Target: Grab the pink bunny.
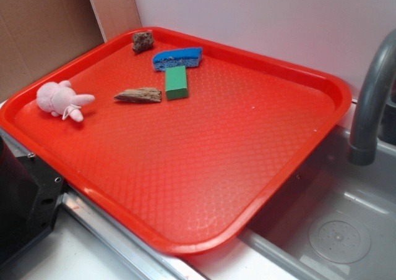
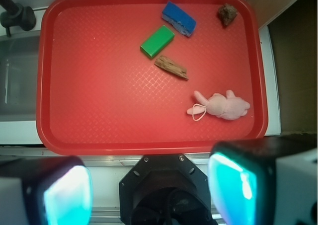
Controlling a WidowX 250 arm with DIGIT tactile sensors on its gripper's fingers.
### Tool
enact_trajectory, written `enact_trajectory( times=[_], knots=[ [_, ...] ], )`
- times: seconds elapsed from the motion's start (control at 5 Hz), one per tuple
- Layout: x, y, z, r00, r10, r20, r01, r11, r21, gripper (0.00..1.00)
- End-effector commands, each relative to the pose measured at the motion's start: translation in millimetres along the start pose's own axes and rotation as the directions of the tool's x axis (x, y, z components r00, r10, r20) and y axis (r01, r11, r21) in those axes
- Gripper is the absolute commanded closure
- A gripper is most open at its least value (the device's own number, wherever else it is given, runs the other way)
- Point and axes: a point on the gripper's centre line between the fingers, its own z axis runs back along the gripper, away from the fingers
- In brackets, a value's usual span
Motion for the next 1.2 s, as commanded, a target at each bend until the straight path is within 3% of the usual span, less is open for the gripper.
enact_trajectory(
  times=[0.0, 0.2, 0.4, 0.6, 0.8, 1.0],
  knots=[
    [0, 0, 0, 1.0, 0.0, 0.0, 0.0, 1.0, 0.0, 0.0],
    [21, 51, -51, 0.951, 0.256, -0.171, -0.259, 0.966, 0.006, 0.0],
    [38, 103, -99, 0.87, 0.482, -0.104, -0.488, 0.872, -0.047, 0.0],
    [45, 119, -114, 0.732, 0.68, -0.037, -0.68, 0.725, -0.112, 0.0],
    [38, 116, -122, 0.548, 0.834, 0.068, -0.829, 0.552, -0.09, 0.0],
    [-14, 136, -132, 0.345, 0.932, 0.114, -0.939, 0.342, 0.045, 0.0]
  ],
)
